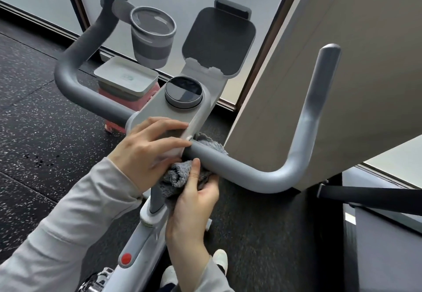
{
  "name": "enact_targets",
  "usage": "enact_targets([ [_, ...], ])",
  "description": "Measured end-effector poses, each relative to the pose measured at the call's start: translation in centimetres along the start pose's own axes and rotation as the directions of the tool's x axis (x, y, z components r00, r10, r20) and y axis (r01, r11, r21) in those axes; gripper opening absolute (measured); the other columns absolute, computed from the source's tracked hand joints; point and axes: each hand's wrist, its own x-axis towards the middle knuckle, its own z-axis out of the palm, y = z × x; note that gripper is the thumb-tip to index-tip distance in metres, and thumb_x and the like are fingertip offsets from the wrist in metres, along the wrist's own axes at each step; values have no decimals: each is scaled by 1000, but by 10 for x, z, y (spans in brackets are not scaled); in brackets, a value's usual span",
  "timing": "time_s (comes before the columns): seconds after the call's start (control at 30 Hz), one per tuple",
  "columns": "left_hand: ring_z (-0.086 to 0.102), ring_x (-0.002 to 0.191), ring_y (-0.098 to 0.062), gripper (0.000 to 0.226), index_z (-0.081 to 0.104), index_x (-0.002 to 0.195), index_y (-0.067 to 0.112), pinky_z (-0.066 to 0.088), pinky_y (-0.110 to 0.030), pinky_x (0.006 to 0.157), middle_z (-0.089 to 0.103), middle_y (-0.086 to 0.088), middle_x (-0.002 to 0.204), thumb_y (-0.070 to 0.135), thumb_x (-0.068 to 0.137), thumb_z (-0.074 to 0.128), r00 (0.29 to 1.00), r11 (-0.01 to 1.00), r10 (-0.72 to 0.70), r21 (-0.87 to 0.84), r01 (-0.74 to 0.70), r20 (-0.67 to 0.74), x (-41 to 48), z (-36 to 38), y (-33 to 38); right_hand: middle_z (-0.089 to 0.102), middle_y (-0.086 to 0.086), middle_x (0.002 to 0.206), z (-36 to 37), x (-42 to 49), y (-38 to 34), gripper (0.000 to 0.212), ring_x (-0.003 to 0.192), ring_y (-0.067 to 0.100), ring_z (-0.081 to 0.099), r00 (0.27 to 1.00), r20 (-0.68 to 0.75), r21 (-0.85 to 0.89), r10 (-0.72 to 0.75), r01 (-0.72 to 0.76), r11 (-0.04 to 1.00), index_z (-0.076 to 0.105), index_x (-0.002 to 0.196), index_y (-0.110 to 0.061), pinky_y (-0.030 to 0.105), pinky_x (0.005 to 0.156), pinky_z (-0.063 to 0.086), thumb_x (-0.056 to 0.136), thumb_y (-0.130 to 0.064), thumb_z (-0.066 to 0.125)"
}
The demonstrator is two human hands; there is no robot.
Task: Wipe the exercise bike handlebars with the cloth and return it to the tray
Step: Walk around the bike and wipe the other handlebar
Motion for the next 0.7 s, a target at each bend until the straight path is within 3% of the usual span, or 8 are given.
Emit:
enact_targets([
  [0.17, 61, 96, -33, 30, 74, 88, 8, 46, -41, 87, 66, -13, 108, 32, 76, 60, 999, 998, -52, 26, 52, -7, 2, 2, 5, 70, 8, 114, -21, 4, -8, 39, 115, 26, 61, 992, 112, 40, 56, -60, 997, 65, 108, -12, 52, 107, 39, 74, -30, 66],
  [0.33, 61, 95, -34, 30, 73, 85, 8, 50, -42, 86, 67, -12, 107, 34, 74, 60, 996, 997, -79, 25, 80, -42, 1, 4, 8, 74, 12, 97, -63, -7, -22, 25, 94, 32, 66, 978, 175, -130, 114, -91, 987, 70, 97, -16, 53, 96, 47, 75, -28, 73],
  [0.5, 62, 96, -32, 35, 73, 86, 11, 52, -47, 85, 67, -10, 106, 40, 71, 61, 992, 992, -110, 45, 114, -69, 0, 8, 10, 77, 2, 91, -99, -27, -66, 25, 86, 18, 73, 971, 200, -301, -130, 187, 935, 71, 100, -28, 18, 69, 55, 76, -28, 74],
  [0.6, 59, 99, -29, 35, 72, 88, 14, 51, -47, 86, 67, -7, 108, 42, 70, 61, 988, 989, -132, 53, 137, -74, -1, 9, 11, 76, 0, 93, -90, -19, -103, 29, 87, 15, 72, 917, 253, -372, -309, 387, 844, 69, 103, -26, 23, 75, 56, 74, -29, 69],
  [0.7, 58, 99, -28, 30, 72, 87, 14, 51, -47, 85, 67, -6, 107, 36, 67, 69, 986, 987, -149, 50, 154, -80, -2, 10, 12, 71, -1, 94, -62, 14, -135, 20, 89, 12, 66, 801, 441, -516, -405, 595, 616, 67, 103, -18, 27, 79, 54, 83, -25, 66],
])
